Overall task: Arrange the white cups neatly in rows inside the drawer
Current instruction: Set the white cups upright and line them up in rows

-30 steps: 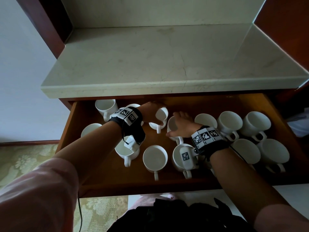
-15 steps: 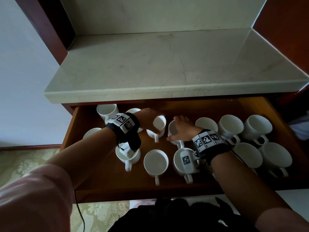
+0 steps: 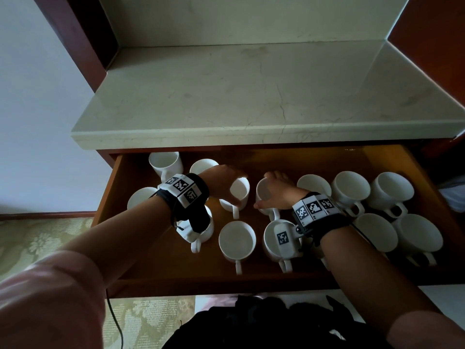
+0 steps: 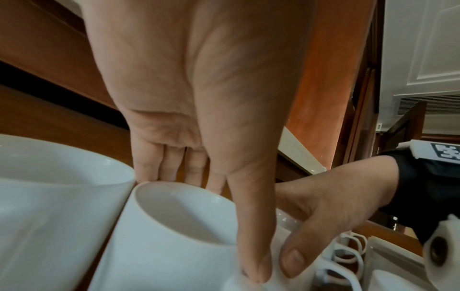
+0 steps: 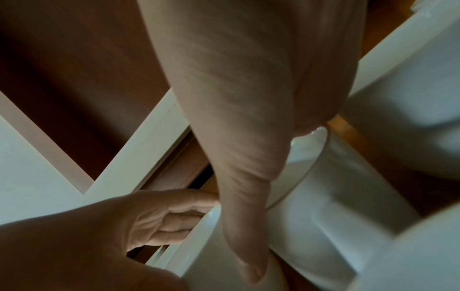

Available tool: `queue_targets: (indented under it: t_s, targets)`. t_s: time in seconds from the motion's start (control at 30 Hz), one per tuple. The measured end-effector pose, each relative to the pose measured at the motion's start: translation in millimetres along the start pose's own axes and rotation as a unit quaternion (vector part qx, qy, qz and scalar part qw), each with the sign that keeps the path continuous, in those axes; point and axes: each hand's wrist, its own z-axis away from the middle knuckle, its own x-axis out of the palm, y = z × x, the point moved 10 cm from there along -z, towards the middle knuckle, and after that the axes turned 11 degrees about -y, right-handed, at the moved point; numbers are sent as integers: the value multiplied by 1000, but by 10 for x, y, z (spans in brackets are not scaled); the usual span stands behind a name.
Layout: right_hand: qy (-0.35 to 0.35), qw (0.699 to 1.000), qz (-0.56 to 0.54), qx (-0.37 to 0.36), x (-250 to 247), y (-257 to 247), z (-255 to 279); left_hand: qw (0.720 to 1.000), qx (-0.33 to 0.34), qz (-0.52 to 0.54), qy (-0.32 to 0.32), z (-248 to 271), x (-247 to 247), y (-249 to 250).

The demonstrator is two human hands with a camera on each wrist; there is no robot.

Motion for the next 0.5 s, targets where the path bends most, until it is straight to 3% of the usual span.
queue_targets:
  t_s: [0.5]
  targets:
    - [-1,1000,-12,2,-5,-6,5,999,26,-20,-14,34,63,67]
